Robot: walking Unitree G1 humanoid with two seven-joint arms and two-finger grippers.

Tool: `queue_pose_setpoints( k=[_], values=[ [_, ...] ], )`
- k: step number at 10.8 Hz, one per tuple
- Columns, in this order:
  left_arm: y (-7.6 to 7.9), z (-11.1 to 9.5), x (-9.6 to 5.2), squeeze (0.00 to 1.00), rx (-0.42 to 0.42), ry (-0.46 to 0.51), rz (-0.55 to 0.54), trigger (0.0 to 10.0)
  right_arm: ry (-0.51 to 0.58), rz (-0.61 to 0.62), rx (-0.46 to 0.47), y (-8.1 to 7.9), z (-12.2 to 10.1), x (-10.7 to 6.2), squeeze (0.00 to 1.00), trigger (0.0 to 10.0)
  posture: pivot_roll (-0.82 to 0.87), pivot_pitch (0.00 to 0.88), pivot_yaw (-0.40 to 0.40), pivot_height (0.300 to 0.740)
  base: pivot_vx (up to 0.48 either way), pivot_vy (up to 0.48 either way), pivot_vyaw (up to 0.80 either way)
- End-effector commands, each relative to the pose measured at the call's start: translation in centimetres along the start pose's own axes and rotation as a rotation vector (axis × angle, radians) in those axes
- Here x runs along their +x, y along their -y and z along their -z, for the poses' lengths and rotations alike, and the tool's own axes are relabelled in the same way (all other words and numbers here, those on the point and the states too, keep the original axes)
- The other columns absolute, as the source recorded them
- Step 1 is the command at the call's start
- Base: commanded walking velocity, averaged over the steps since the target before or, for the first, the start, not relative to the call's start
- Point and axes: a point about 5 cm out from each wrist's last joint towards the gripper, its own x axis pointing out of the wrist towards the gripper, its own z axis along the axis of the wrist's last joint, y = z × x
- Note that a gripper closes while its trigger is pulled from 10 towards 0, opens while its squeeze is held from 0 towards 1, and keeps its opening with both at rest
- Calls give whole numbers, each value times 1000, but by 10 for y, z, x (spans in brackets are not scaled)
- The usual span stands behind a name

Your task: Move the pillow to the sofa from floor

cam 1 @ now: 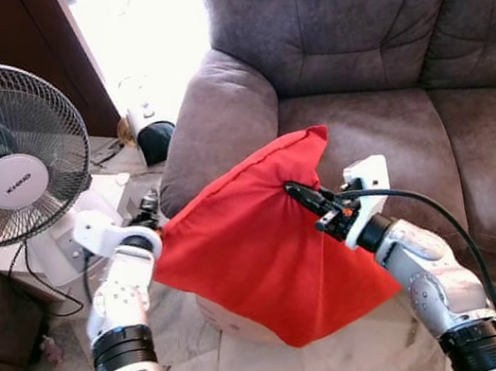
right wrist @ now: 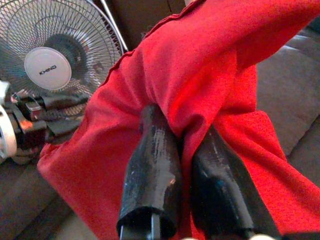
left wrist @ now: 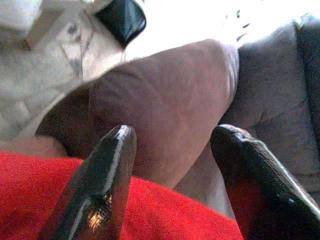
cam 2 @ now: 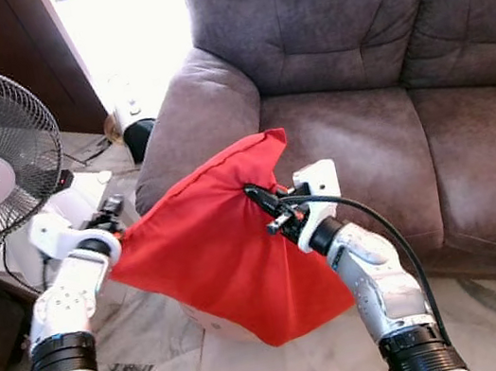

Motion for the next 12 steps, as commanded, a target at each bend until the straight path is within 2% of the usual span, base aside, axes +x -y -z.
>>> queue_pose_setpoints(
  k=[1, 2, 3, 4, 7, 8, 9, 10, 12],
  values=[
    [2, -16, -3, 353, 35, 58, -5, 10000, 114, -55, -50, -10, -25, 6, 0, 10000, 156, 201, 8, 740, 0, 0, 0],
    [5, -19, -4, 1000, 43, 66, -1, 10000, 111, -54, -48, -10, -23, 6, 0, 10000, 163, 204, 9, 740, 0, 0, 0],
    [15, -25, -9, 1000, 80, 74, -6, 10000, 95, -27, -48, -8, -18, 6, 0, 10000, 168, 205, 12, 740, 0, 0, 0],
    [17, -25, -12, 1000, 93, 64, -13, 10000, 92, -14, -46, -7, -16, 6, 0, 10000, 170, 206, 13, 740, 0, 0, 0],
    [-3, -12, -16, 1000, 104, -11, -127, 10000, 100, -20, -48, -9, -19, 8, 0, 10000, 168, 207, 17, 740, 0, 0, 0],
    [-15, -6, -19, 1000, 118, -40, -219, 10000, 101, -16, -48, -8, -19, 8, 0, 10000, 171, 207, 18, 740, 0, 0, 0],
    [-22, -3, -21, 1000, 118, -43, -264, 10000, 100, -17, -48, -9, -18, 7, 0, 10000, 170, 208, 18, 740, 0, 0, 0],
    [-25, -3, -21, 0, 100, -43, -287, 10000, 101, -18, -46, -9, -18, 7, 0, 10000, 169, 207, 18, 740, 0, 0, 0],
    [-32, -2, -23, 0, 95, -45, -347, 10000, 101, -18, -46, -9, -18, 7, 0, 10000, 167, 207, 16, 740, 0, 0, 0]
  ],
)
